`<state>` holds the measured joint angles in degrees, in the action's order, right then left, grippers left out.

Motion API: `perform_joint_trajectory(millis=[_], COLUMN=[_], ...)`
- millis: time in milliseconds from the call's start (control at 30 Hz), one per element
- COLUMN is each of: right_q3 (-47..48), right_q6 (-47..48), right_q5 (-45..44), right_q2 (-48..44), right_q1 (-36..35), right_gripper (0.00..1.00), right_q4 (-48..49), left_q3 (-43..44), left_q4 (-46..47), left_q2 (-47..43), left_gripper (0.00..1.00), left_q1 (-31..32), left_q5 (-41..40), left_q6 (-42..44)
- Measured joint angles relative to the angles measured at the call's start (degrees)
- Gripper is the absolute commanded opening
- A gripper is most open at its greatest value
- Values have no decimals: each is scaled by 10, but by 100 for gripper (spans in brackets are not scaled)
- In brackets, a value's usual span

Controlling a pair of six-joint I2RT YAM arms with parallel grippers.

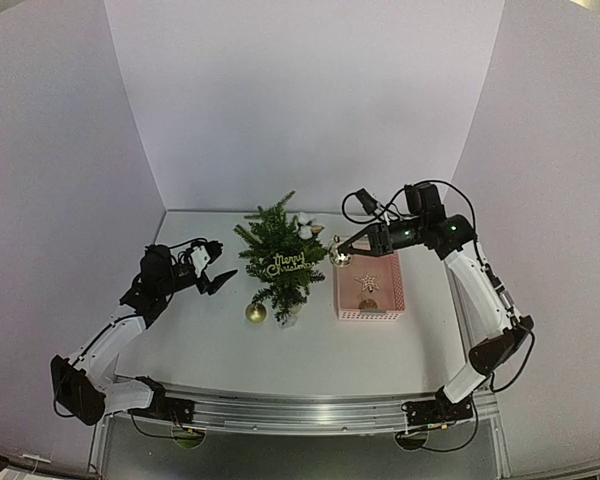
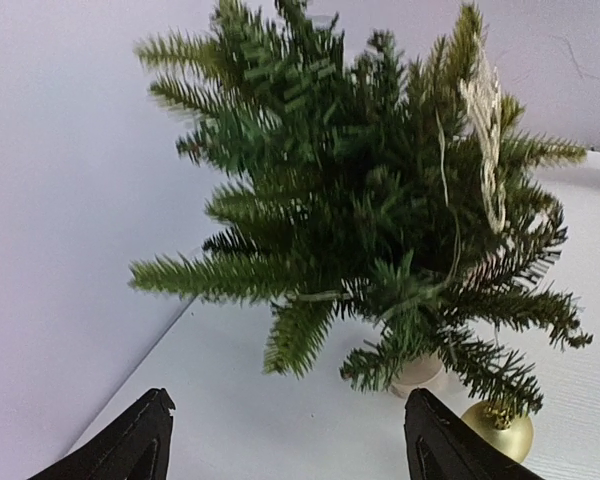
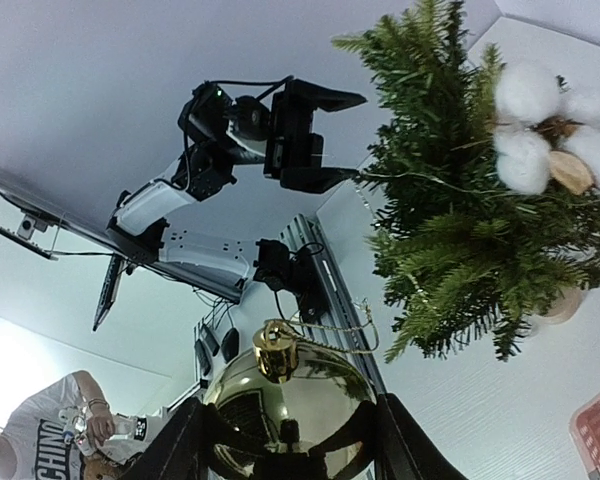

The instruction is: Decorate the small christmas tree

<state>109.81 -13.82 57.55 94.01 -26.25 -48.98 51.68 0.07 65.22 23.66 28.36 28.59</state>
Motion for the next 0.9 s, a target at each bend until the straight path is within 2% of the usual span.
perform_joint_trajectory(millis=[133, 400, 500, 733, 800, 900], right_q3=[33, 130, 173, 233, 234, 238], right_q6=[0, 0, -1, -1, -2, -3], right_q5=[10, 19, 21, 10, 2, -15], right_q2=[8, 60, 101, 177, 182, 184], right_q1=[-38, -109, -130, -149, -151, -152], right_gripper=[40, 41, 41, 40, 40, 40], right_q4=[1, 9, 14, 22, 23, 30], left_q3=[82, 192, 235, 324, 333, 349], left_q4=[-14, -19, -38, -110, -118, -137], left_q2=[10, 52, 86, 136, 139, 142], left_gripper=[79, 68, 68, 68, 64, 54], left_q1=[0, 0, 4, 44, 51, 61], left_q5=[33, 143, 200, 272, 287, 298], left_q6=[0, -14, -21, -16, -17, -24])
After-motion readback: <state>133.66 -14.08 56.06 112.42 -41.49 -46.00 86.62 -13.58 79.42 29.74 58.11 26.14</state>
